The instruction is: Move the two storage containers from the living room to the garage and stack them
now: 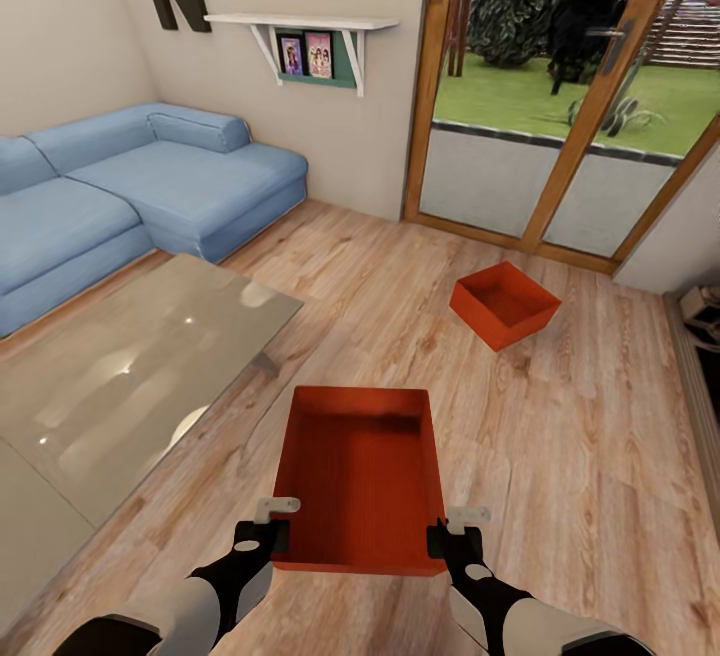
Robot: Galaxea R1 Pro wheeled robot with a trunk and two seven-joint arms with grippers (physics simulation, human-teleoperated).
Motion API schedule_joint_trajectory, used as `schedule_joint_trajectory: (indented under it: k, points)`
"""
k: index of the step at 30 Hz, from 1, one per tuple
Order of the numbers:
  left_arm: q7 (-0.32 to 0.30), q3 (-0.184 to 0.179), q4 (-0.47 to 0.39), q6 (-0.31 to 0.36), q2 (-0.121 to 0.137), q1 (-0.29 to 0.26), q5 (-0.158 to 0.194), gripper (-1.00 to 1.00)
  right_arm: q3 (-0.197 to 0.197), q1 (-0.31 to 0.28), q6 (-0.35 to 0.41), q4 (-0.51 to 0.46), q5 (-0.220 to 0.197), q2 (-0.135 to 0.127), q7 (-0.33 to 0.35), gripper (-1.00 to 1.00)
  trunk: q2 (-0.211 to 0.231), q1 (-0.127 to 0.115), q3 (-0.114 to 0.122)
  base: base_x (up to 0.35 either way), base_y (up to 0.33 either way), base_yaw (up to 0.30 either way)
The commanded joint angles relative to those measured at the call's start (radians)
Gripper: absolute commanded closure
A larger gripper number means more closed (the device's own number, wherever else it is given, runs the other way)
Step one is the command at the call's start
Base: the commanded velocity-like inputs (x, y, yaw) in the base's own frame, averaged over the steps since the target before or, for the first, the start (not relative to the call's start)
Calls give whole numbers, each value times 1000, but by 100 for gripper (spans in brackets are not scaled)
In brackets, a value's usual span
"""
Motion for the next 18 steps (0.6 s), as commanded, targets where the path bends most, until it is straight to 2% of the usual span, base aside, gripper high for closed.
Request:
schedule_joint_trajectory:
  k: [1,18]
  points:
    - [22,31,1,-5,12,-1,10,100,-37,-1,-4,0,-13,0,-3,100,0,0,1,0,0,0]
    - [22,31,5,-5,11,-1,13,100,-37,-1,-4,0,-14,-1,-3,100,0,0,29,0,0,0]
